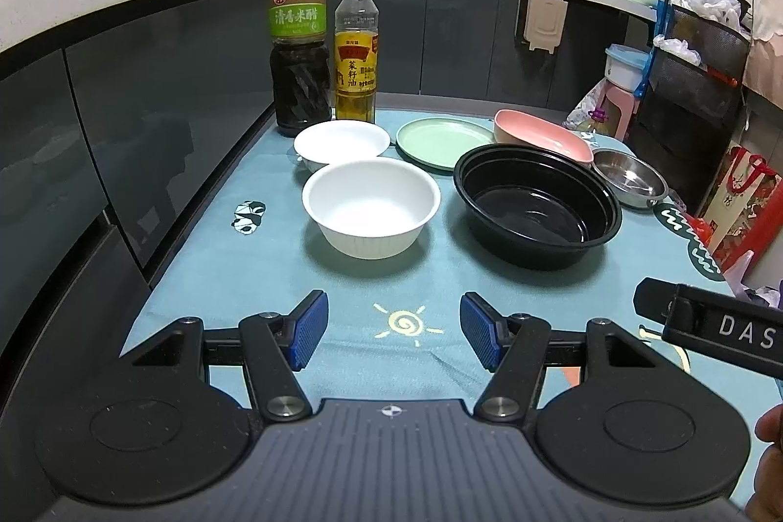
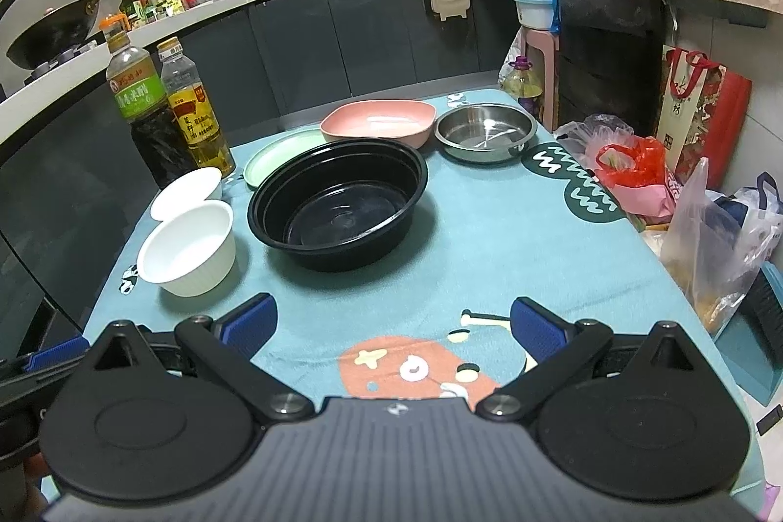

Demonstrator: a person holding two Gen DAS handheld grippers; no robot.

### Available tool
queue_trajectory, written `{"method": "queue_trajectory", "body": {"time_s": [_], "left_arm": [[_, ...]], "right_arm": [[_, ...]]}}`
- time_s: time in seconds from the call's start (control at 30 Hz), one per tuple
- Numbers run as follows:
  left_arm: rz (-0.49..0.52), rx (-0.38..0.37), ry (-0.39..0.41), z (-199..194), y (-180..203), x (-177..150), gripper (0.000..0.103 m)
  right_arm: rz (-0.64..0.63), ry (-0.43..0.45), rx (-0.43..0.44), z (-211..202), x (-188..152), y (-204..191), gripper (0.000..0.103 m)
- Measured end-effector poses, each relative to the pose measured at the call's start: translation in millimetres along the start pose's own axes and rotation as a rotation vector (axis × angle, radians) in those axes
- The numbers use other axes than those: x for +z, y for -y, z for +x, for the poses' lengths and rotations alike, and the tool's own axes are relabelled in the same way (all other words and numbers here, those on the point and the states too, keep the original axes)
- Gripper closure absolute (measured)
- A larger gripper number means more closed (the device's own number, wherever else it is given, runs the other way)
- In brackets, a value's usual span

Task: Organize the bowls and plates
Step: 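Reach both grippers to the black bowl rim and close on it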

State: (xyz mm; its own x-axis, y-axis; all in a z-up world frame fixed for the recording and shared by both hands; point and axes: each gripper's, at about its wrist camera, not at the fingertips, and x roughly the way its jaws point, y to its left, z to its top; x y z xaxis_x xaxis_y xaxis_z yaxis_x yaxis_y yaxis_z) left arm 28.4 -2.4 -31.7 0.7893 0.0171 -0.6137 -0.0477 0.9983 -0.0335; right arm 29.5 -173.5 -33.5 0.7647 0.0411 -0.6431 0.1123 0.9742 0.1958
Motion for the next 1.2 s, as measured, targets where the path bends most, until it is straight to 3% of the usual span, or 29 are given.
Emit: {"method": "queue_trajectory", "body": {"time_s": [1.07,1.2], "left_arm": [[0.021,0.044,-0.049,43.7,23.7,20.8,0.046],[-0.013,0.01,-0.064,52.9,27.0,30.0,0.048]], "right_arm": [[0.028,-0.032,0.026,42.6,25.5,18.1,0.04],[0.038,-0.034,0.028,52.2,31.4,23.4,0.04]]}}
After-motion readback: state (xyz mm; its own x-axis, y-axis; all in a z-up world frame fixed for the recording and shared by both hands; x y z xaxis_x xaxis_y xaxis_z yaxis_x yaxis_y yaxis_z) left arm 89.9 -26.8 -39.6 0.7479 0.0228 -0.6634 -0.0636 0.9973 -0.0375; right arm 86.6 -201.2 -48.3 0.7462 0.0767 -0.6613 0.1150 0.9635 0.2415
